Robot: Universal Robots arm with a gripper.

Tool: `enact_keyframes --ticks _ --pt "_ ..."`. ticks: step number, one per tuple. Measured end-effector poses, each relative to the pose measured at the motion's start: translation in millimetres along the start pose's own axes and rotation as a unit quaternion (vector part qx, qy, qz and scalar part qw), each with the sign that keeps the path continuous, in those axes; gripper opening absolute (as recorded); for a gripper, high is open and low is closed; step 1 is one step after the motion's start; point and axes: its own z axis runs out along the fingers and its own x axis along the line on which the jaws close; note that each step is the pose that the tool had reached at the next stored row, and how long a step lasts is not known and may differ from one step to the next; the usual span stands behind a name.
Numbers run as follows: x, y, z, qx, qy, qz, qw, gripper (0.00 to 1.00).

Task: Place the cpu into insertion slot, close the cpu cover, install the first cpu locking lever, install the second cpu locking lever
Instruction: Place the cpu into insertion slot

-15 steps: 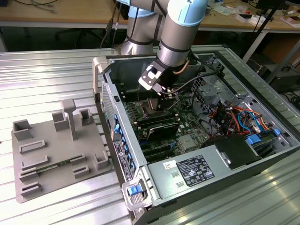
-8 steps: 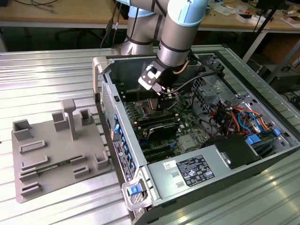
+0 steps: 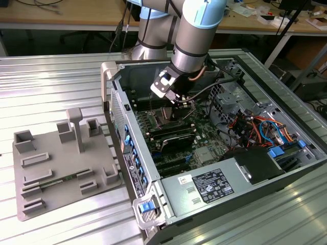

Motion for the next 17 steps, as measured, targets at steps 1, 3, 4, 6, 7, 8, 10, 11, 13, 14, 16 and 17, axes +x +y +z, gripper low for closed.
enact_keyframes --ticks 1,3,4,6,7,8,10,11,13,14,16,17 --pt "0.0 0.0 0.0 0.0 0.0 0.001 1.0 0.55" --pt "0.0 0.0 0.0 0.0 0.0 0.002 1.0 0.55" --pt "0.0 0.0 0.0 0.0 0.0 0.002 1.0 0.55" --pt "0.0 0.0 0.0 0.0 -0.0001 0.003 0.99999 0.55" --pt "0.0 0.0 0.0 0.0 -0.0001 0.004 0.99999 0.55" --pt "0.0 0.0 0.0 -0.0001 -0.0001 0.004 0.99999 0.55" --pt "0.0 0.0 0.0 0.0 -0.0001 0.005 0.99999 0.55" --pt "0.0 0.0 0.1 -0.0001 -0.0001 0.006 0.99998 0.55" --pt "0.0 0.0 0.1 -0.0001 -0.0002 0.007 0.99997 0.55" --pt "0.0 0.0 0.1 -0.0001 -0.0002 0.008 0.99997 0.55" --pt "0.0 0.0 0.1 -0.0001 -0.0002 0.009 0.99996 0.55" --pt "0.0 0.0 0.1 -0.0001 -0.0002 0.009 0.99996 0.55"
